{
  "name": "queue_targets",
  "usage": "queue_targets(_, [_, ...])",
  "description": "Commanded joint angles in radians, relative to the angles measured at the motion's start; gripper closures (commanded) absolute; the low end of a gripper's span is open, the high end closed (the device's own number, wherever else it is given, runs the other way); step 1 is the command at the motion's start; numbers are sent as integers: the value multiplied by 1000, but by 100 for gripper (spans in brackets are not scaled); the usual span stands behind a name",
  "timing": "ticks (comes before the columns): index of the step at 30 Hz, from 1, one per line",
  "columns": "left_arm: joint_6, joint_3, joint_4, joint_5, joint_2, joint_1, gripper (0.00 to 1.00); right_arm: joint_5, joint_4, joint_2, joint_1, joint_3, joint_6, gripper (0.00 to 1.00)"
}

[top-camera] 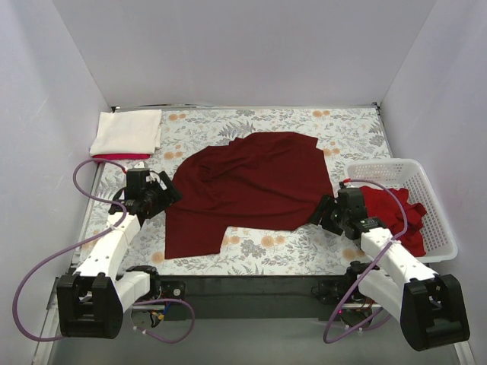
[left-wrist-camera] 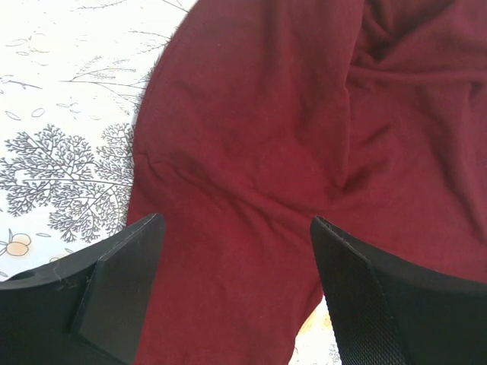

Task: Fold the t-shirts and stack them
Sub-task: Flatten the tshirt out

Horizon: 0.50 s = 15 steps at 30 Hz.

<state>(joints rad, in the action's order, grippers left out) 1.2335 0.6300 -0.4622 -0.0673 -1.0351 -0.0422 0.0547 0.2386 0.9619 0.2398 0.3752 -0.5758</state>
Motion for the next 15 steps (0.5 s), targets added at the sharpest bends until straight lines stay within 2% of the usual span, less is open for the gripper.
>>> queue_targets(1, [-16,5,39,-38,-3,-5,24,-50,-131,-6,1,-42,-91,34])
queue_targets(7, [-16,16,42,-42,-25,-7,25,-38,-215,80,1,-59,-119,39])
queue_targets(9, [-16,16,40,-42,-23,-5,25,-24,-229,115,1,-47,-124,51])
queue_targets(10, [-14,17,42,-42,-23,-5,25,-12,-257,126,1,-36,-121,63])
queue_targets(12, [-16,17,42,-42,-20,-5,25,5,-254,147,1,17,-110,78])
queue_targets(13, [-16,17,40,-42,-20,-7,25,17,-245,150,4,43,-105,90])
queue_targets(15, [-16,16,40,-35,-19,-5,25,4,-155,149,19,106,-82,99])
